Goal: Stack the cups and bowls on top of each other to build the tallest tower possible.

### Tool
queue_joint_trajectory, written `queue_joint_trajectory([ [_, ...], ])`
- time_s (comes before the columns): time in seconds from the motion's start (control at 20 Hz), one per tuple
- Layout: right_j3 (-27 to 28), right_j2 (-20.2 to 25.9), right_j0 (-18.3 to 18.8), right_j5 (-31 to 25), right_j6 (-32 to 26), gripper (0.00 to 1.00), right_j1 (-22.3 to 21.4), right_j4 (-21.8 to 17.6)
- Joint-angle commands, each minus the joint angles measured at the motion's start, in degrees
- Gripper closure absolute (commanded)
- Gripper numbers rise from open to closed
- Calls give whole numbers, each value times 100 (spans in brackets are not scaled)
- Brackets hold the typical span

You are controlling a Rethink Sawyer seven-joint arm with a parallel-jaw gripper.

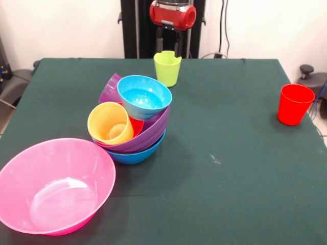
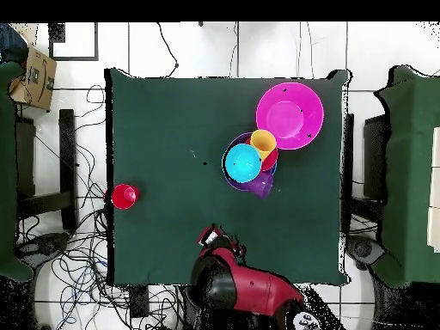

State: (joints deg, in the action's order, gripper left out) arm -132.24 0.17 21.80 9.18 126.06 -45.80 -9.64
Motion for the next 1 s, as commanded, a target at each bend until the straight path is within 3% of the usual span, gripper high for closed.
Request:
queue_joint_trajectory([
  [0.05,-85,204,-91,418,783,0,522,-210],
  [1.0,-80,296,-245,360,853,0,440,1],
])
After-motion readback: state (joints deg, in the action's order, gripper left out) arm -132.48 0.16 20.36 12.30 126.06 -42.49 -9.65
